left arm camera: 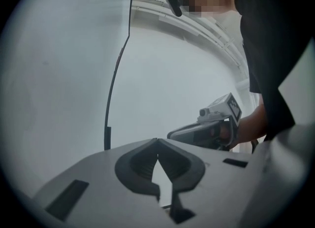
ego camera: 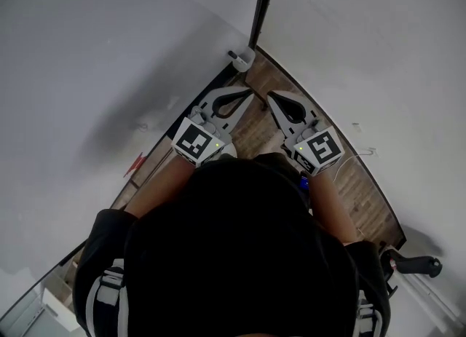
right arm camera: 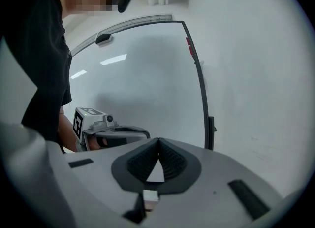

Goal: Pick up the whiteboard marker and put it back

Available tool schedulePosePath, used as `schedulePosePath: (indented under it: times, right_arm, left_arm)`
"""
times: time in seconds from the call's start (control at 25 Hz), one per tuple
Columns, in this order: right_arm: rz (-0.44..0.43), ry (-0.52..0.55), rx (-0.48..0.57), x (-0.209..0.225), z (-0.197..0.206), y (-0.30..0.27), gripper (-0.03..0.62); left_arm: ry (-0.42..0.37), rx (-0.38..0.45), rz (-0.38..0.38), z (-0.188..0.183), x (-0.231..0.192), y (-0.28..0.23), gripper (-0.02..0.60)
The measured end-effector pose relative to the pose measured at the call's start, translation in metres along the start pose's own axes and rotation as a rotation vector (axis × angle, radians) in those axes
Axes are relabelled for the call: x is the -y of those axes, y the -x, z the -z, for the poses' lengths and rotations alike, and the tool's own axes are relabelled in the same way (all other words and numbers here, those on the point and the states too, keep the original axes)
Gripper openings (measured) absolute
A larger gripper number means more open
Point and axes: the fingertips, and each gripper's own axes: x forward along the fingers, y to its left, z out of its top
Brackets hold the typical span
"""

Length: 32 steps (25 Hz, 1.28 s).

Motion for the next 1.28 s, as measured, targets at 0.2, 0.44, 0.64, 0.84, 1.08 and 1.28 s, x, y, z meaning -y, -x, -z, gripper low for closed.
schedulePosePath:
  times: [0.2, 0.44, 0.64, 0.84, 1.08, 1.28]
  right_arm:
    - [-0.049, -0.006, -0.003, 0.017, -0.004, -0.021, 0.0]
    - [-0.148, 0.008, -0.022, 0.044, 0.004, -0.045, 0.0]
    - [-0.303, 0.071, -0.07, 0.071, 0.022, -0.064, 0.0]
    - [-0.403, 0.097, -0.129, 0.085, 0.036, -0.091, 0.0]
    - [-0.562, 0.15, -0.231, 0.09, 0.062, -0.128, 0.0]
    - [-0.649, 0.167, -0.339, 0.092, 0.094, -0.15, 0.008]
  left_arm:
    - [0.037, -0.007, -0.044, 0.003, -0.02, -0.008, 0.003]
    - [0.057, -0.004, -0.148, 0.01, -0.044, -0.02, 0.003]
    - [0.032, -0.017, -0.297, 0.015, -0.064, -0.034, 0.003]
    - [0.054, -0.032, -0.438, 0.021, -0.084, -0.031, 0.003]
    - [0.081, -0.046, -0.598, 0.032, -0.101, -0.024, 0.003]
    - [0.097, -0.06, -0.705, 0.036, -0.11, -0.017, 0.003]
